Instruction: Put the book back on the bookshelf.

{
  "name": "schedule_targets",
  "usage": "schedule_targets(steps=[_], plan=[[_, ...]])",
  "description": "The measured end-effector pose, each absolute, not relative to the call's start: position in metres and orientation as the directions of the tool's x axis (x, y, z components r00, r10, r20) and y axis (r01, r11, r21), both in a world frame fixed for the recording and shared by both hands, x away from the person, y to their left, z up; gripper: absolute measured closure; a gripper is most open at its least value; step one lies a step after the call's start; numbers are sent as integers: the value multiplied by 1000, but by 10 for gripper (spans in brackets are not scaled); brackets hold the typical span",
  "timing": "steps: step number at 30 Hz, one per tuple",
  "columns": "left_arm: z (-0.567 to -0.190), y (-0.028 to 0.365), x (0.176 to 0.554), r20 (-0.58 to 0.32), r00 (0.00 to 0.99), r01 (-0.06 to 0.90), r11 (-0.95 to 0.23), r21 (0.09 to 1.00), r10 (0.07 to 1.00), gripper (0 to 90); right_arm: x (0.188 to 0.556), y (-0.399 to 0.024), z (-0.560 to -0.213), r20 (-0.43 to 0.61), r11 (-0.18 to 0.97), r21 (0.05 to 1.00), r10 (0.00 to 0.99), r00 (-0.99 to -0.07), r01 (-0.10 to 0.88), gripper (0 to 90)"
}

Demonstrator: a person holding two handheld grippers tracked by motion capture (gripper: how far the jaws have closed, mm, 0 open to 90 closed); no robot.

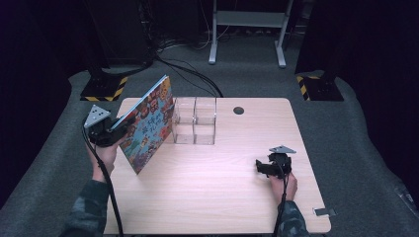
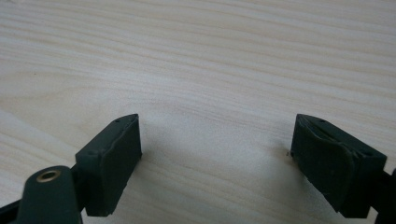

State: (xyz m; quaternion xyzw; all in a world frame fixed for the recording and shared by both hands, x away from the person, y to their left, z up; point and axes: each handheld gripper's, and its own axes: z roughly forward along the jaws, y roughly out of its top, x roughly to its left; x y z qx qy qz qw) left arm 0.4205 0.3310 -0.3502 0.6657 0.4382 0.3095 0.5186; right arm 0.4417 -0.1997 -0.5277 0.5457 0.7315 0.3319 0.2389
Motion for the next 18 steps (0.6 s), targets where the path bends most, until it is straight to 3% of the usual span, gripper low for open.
schedule_targets(steps=[7,18], plan=[[-347,332,422,-92,388,213,8,977,917,806,442,-200,-528,13,184,747,957,-290,639,158],[-346,324,434,-84,371,153,29,988,925,805,442,-200,-528,10,190,746,955,-296,638,159]])
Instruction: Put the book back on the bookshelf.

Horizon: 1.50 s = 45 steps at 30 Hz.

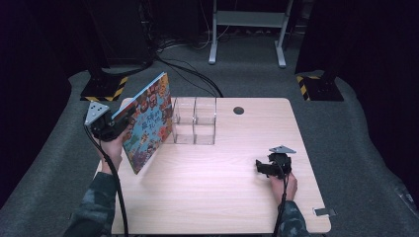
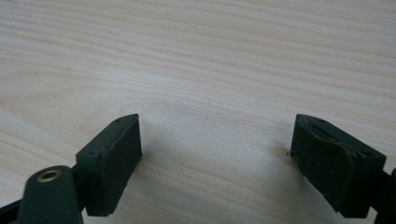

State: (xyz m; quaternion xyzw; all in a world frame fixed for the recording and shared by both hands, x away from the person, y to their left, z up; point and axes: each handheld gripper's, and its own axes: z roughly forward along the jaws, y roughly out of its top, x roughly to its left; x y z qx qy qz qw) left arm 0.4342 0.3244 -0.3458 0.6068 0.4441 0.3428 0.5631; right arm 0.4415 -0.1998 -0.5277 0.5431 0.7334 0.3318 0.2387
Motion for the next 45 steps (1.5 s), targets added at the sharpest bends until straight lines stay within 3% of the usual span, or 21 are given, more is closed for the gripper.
schedule_targets(steps=[5,14,20,26,42,45], plan=[[-345,323,441,-66,360,129,20,991,931,805,442,-200,-528,12,188,746,955,-295,638,160],[-358,326,449,-112,365,125,70,990,924,803,441,-200,-528,9,193,745,954,-299,638,160],[-364,339,447,-153,371,199,82,977,916,795,441,-200,-528,10,191,748,955,-298,636,160],[-361,340,445,-114,373,205,38,978,921,769,441,-200,-528,9,191,747,955,-297,636,161],[-340,345,425,-62,351,264,-36,964,934,282,441,-200,-528,11,190,748,955,-298,636,161],[-339,350,418,-63,345,276,-37,960,937,231,441,-200,-528,11,190,747,955,-297,637,162]])
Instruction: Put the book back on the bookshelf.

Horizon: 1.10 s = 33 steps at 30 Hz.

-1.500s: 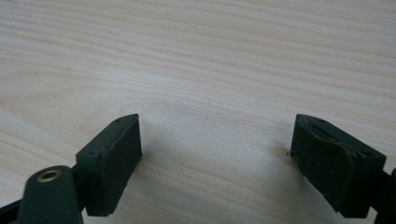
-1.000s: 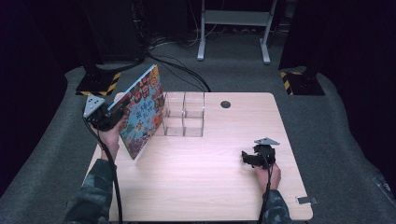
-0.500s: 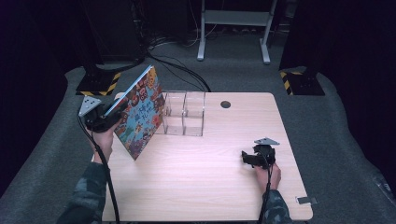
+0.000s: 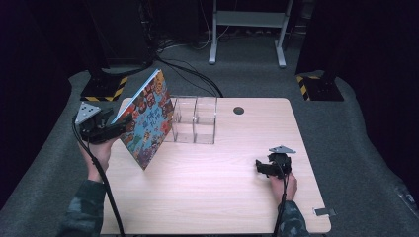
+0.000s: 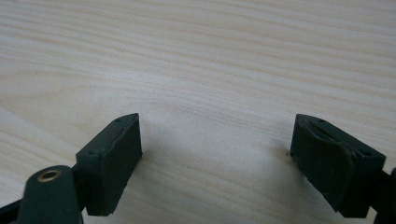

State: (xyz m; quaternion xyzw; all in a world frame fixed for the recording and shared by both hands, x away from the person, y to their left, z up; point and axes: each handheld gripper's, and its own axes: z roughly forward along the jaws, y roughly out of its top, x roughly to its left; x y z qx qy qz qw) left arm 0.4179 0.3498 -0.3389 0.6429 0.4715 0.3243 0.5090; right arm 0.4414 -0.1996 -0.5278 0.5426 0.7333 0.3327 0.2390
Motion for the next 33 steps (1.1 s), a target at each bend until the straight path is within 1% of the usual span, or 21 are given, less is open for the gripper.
schedule_targets(steps=[3,7,9,12,16,26,33], plan=[[-340,354,409,-51,341,288,-52,956,938,199,441,-199,-528,11,188,748,956,-295,637,161],[-346,360,396,-59,365,309,-61,949,929,147,441,-200,-528,9,191,747,955,-297,636,161],[-350,361,389,-37,358,314,-83,946,933,150,441,-200,-528,9,191,748,955,-297,636,161],[-356,364,380,-31,359,329,-96,940,933,139,441,-200,-528,10,191,747,955,-297,636,161],[-366,366,370,-18,357,366,-122,923,934,98,441,-200,-528,9,191,747,955,-297,636,162],[-408,375,352,-31,329,478,-138,868,944,15,442,-200,-528,8,193,748,954,-300,634,162],[-446,376,342,-35,318,544,-152,825,947,0,442,-200,-528,8,193,749,954,-300,634,161]])
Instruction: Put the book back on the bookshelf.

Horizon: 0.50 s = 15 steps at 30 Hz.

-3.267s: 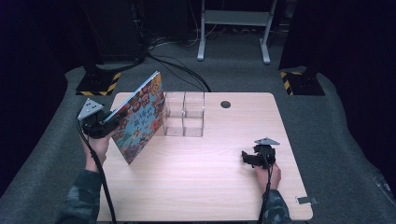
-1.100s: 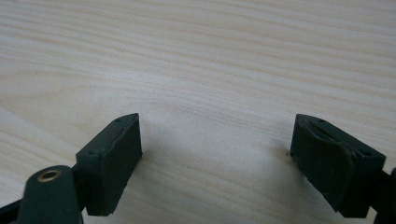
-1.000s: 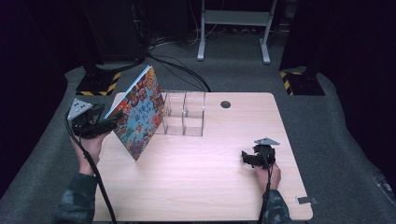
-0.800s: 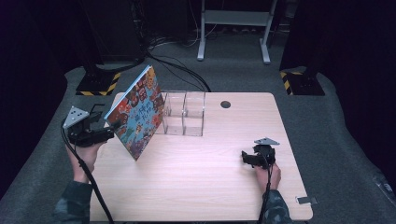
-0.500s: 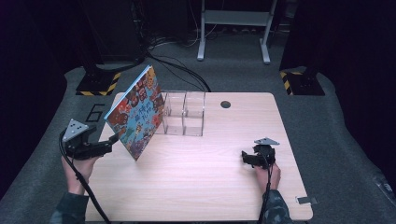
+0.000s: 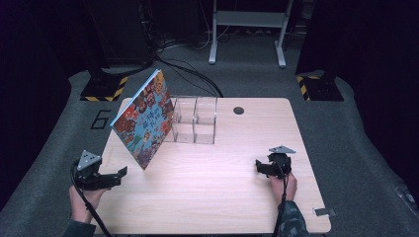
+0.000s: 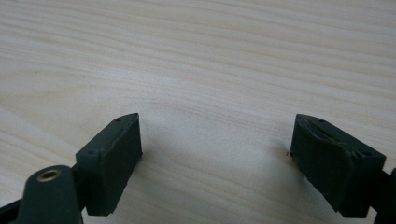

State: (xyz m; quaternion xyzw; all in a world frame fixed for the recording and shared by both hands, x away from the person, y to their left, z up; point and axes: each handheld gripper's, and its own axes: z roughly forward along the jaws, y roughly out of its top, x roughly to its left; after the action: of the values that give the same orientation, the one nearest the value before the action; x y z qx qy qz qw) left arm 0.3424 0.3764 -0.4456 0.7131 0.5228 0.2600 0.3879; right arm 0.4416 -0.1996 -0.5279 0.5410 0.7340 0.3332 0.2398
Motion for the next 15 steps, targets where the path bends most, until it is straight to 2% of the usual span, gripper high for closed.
schedule_targets(steps=[9,15], plan=[[-504,375,335,-24,303,645,-186,741,953,0,442,-200,-528,8,193,748,954,-300,634,161],[-529,373,334,-12,276,658,-180,731,961,0,441,-199,-528,9,190,748,955,-297,636,162]])
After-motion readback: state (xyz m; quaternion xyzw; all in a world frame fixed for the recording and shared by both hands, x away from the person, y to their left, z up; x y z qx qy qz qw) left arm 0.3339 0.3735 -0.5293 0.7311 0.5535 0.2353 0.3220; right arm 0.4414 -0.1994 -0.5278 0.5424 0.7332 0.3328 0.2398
